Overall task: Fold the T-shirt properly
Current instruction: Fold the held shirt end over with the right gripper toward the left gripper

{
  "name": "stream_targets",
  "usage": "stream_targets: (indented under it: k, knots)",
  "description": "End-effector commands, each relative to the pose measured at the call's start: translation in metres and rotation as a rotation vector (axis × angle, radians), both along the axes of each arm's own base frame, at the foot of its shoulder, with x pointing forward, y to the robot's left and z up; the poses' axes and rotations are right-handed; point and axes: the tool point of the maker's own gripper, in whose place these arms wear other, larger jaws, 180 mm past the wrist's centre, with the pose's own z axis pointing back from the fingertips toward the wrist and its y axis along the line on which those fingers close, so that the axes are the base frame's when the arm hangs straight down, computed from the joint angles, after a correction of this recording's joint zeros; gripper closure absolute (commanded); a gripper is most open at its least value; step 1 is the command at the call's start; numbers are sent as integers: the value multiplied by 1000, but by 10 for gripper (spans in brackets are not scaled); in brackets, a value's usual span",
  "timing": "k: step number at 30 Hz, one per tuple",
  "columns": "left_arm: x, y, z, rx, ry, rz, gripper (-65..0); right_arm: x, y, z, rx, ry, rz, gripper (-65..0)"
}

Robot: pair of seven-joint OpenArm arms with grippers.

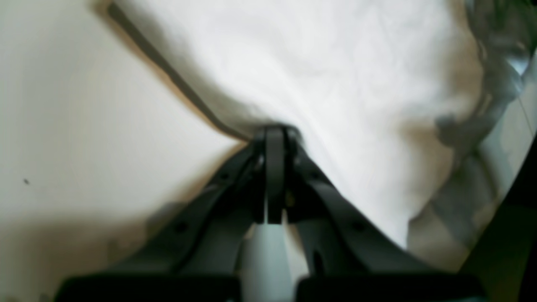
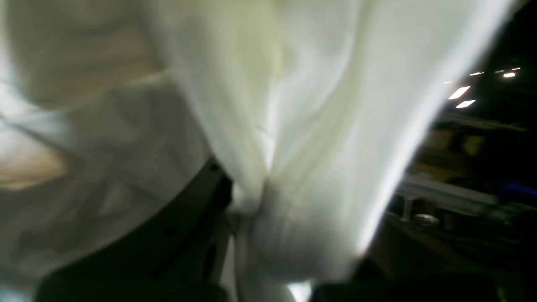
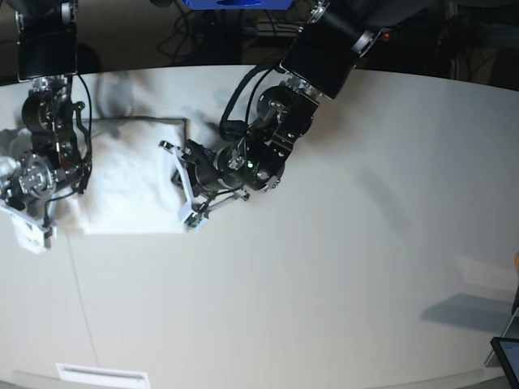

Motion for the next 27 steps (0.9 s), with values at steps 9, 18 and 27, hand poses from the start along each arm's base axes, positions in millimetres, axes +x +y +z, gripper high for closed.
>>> stream_targets:
  k: [9,18,27]
  knots:
    - [15,-23,23,-32,-60,-43,-2,13,34,41,-164,33,84,-1]
    - [30,-32,40,-52,-94,-45,-2,17,83,40,-172,81,145,-1]
    - [34,0,58,3,-156,-58,-2,17,112,31,-99,75,152,-1]
